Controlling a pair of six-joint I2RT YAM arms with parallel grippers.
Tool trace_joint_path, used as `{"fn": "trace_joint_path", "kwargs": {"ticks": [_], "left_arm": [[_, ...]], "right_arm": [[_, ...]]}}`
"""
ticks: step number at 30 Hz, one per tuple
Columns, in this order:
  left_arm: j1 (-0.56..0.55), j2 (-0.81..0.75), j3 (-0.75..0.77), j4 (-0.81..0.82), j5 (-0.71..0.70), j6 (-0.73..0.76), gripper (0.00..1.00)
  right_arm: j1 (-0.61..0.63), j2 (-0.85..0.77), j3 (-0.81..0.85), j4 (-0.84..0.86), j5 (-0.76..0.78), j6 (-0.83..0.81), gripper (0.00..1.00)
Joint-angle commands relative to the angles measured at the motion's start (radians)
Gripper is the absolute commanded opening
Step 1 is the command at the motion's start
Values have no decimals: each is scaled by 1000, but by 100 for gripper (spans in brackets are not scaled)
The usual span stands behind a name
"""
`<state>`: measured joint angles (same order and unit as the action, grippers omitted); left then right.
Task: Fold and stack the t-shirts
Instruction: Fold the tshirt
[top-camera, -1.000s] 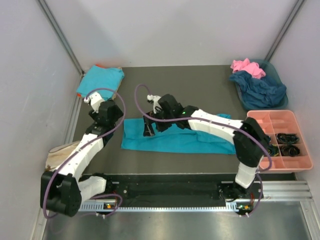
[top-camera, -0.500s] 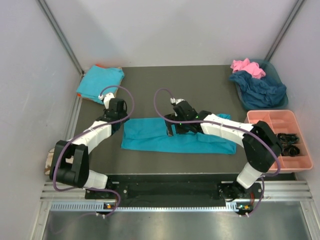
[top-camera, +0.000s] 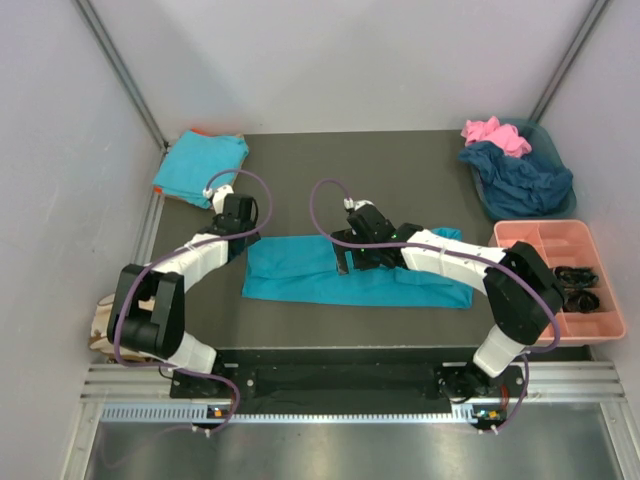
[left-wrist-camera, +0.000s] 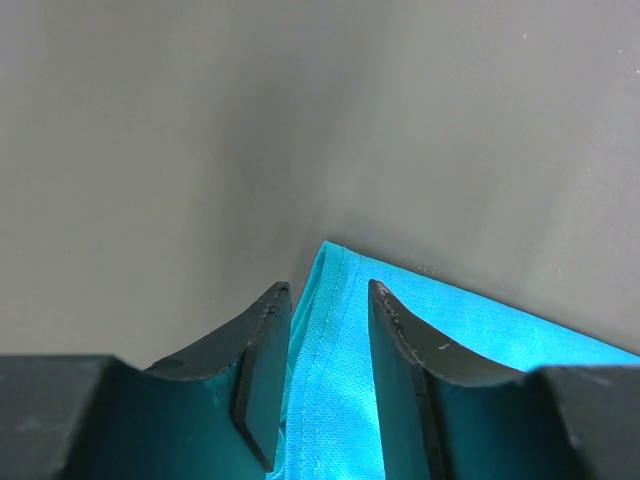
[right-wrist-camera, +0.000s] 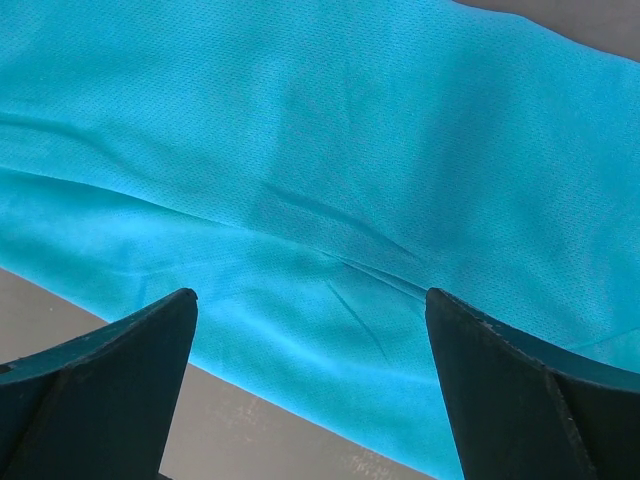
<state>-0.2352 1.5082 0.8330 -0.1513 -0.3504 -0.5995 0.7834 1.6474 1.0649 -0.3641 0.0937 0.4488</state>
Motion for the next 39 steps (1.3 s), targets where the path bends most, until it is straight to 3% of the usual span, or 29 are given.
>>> {"fn": "trace_joint_path", "kwargs": {"ticks": [1,10,27,34,39], "left_arm": [[2,1,35,-28,4,-8,46],[0,-6,-8,-25,36,-40,47],[0,32,-49,21,42,-63,38],[0,53,-40,39,24,-60,22],[0,67,-26,44,5,-49,2]], "right_arm": [[2,11,-2,22,15,11,96],[0,18,-3,25,5,14,96],[-1,26,1,13,3,13,96],[-1,25,4,4,6,10,96],[-3,25,6,2,6,13,96]]}}
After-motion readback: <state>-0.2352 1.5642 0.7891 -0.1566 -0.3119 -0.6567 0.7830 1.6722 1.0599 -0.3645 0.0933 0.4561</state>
